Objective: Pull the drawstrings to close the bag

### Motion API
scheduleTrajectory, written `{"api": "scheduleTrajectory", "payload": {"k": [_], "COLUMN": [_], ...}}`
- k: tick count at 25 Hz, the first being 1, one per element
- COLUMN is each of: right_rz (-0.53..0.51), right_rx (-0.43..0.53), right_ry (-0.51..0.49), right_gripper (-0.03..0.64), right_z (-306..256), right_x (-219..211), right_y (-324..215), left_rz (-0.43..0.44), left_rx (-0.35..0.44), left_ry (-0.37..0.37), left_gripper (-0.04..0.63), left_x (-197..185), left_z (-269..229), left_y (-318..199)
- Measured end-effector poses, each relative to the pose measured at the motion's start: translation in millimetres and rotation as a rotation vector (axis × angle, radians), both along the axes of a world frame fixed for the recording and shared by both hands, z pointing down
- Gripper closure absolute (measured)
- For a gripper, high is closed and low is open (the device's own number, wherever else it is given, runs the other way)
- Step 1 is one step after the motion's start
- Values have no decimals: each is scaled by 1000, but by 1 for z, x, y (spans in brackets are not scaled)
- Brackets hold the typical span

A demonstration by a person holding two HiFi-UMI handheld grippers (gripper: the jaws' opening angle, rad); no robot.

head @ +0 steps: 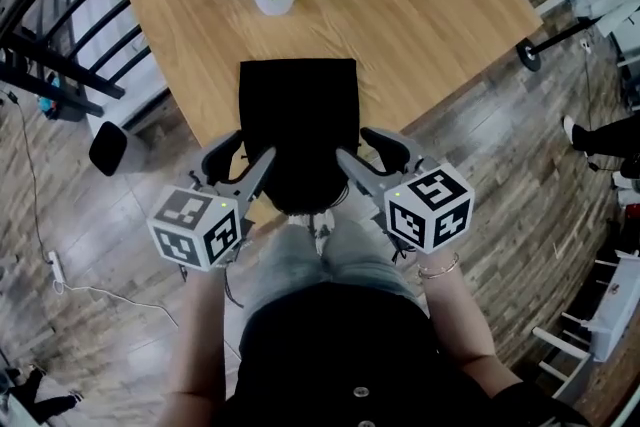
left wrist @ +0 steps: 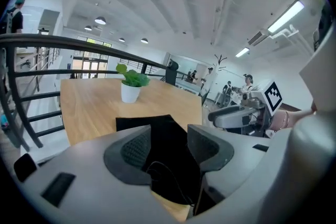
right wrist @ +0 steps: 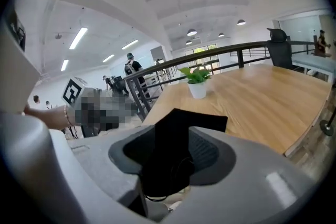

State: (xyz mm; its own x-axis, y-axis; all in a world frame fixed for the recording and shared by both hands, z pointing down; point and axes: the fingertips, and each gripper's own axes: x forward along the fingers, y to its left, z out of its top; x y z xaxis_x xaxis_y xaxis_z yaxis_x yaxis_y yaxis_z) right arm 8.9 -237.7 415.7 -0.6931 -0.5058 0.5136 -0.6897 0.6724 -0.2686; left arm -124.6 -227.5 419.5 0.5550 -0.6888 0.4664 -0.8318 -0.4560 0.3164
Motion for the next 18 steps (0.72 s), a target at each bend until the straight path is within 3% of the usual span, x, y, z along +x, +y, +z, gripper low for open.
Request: {"api": "scheduleTrajectory", "payload": {"k": [5,10,18], "right_rz": [-5,-23,-49], "right_rx": [78,171,245], "right_ry": [-104,-184,-253], "right_gripper": [475,617,618], "right_z": [-38,-67,-98], "right_x": [-7,-11,-14], "right_y": [3,9,24], "left_rz": [34,47,-25], "left_rx": [85,198,256], "left_ry": [25,41,87], "left_gripper": [461,545,575], "left_x": [28,50,52], "left_z": [-28,-55,-77], "left_y": [3,12,28]}}
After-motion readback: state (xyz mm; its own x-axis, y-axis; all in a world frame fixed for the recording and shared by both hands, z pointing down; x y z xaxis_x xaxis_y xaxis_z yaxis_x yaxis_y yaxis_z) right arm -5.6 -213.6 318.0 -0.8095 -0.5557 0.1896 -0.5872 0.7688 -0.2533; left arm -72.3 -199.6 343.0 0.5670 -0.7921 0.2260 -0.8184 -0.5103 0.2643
